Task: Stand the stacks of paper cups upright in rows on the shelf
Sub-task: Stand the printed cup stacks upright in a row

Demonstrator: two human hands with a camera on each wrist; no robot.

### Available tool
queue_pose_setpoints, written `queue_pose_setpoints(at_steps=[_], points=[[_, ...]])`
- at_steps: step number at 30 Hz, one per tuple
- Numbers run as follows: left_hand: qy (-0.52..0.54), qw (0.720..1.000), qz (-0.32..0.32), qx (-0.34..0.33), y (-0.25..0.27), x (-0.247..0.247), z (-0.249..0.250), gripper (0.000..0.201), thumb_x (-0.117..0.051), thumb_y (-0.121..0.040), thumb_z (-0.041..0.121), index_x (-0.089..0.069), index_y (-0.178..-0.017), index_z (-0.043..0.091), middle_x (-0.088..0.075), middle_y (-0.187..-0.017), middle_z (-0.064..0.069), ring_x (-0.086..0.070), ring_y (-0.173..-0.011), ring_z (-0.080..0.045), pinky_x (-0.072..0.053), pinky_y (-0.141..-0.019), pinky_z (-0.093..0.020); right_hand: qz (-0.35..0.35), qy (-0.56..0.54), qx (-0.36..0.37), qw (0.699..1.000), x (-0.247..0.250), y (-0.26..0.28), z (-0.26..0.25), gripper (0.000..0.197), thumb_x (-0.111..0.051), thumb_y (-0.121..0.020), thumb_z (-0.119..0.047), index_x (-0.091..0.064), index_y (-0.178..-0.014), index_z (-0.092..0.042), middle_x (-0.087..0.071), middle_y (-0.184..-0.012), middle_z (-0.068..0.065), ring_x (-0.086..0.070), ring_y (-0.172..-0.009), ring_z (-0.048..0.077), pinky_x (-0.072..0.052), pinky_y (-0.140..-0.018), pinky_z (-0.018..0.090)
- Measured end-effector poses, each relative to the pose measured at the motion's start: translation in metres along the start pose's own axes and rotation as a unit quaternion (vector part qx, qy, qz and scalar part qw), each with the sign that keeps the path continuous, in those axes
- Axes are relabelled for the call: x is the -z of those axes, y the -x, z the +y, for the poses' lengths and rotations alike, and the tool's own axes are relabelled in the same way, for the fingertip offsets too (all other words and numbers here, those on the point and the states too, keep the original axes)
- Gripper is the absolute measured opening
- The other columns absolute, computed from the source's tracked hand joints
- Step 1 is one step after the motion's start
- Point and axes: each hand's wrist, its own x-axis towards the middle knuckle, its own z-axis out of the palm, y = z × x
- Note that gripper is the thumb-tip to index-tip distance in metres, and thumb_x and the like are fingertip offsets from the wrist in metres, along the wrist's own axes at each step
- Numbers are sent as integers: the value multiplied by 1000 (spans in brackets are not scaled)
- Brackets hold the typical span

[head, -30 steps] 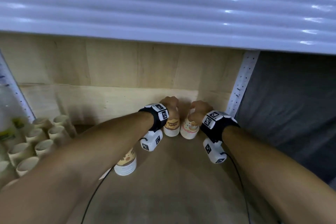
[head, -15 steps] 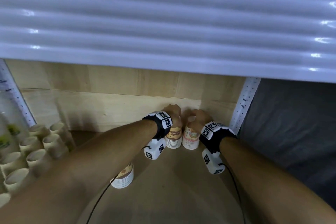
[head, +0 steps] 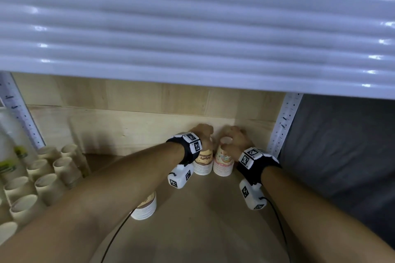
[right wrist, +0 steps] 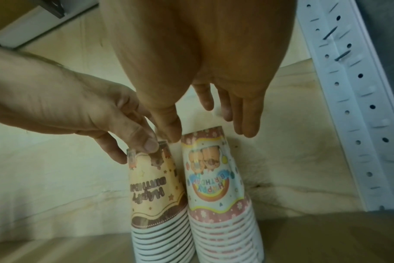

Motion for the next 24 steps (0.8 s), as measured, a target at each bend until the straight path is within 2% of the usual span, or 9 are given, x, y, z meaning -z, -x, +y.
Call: queue_pose_setpoints(at_steps=[3, 6, 12, 15, 17, 19, 22, 24], points=[[-1, 1000, -9, -2, 10, 16, -5, 57, -68, -87, 33, -50, -137, 14, -50, -139, -7, -53, -121, -28, -46, -86, -29, 17, 18, 2, 1000, 8, 5, -12, 52, -61, -82, -32, -41, -129, -23, -40, -126, 9, -58, -109, 33, -54, -88, 46], [0, 999, -25, 22, 25, 38, -13, 56, -72, -84, 35, -52, -133, 16, -51, -136, -4, -55, -117, -26, -41, -79, -27, 23, 40, 17, 999, 11, 11, -29, 58, -61, -83, -32, -41, -135, -18, -42, -131, 12, -51, -119, 35, -48, -96, 46], [-52, 997, -24, 54, 70, 81, -38, 50, -68, -91, 28, -54, -136, 14, -50, -139, -5, -51, -124, -26, -43, -90, -30, 5, 48, 65, 997, -4, 26, -78, 66, -64, -82, -28, -35, -141, -20, -43, -136, 8, -48, -123, 30, -47, -95, 43], [-48, 994, -30, 93, 93, 91, -63, 47, -71, -87, 28, -57, -131, 18, -51, -135, -5, -54, -116, -26, -46, -82, -29, -28, 48, 106, 993, -22, 33, -102, 63, -65, -83, -35, -40, -139, -22, -49, -135, 5, -52, -121, 26, -47, -97, 39], [-47, 991, -40, 122, 108, 93, -80, 47, -73, -86, 27, -57, -130, 19, -52, -133, -5, -54, -112, -25, -46, -79, -29, -76, 50, 130, 987, -36, 40, -118, 61, -68, -81, -41, -46, -135, -23, -54, -131, 4, -54, -118, 23, -46, -97, 36], [-56, 987, -36, 145, 123, 95, -94, 47, -74, -85, 26, -58, -129, 21, -48, -135, -2, -51, -115, -24, -45, -82, -30, -124, 50, 151, 979, -49, 48, -131, 58, -70, -80, -43, -51, -131, -23, -58, -126, 4, -57, -115, 23, -47, -95, 33], [-75, 982, -30, 169, 142, 95, -113, 48, -75, -84, 25, -59, -129, 20, -45, -138, 0, -48, -124, -24, -42, -91, -29, -169, 45, 182, 968, -68, 60, -147, 49, -70, -80, -48, -56, -121, -24, -62, -117, 4, -60, -105, 23, -47, -83, 29], [-82, 979, -37, 181, 153, 94, -122, 50, -75, -84, 25, -58, -131, 18, -48, -138, -1, -50, -124, -23, -42, -90, -27, -179, 49, 192, 964, -79, 67, -155, 50, -69, -78, -54, -58, -116, -25, -63, -115, 2, -59, -101, 21, -45, -78, 28]])
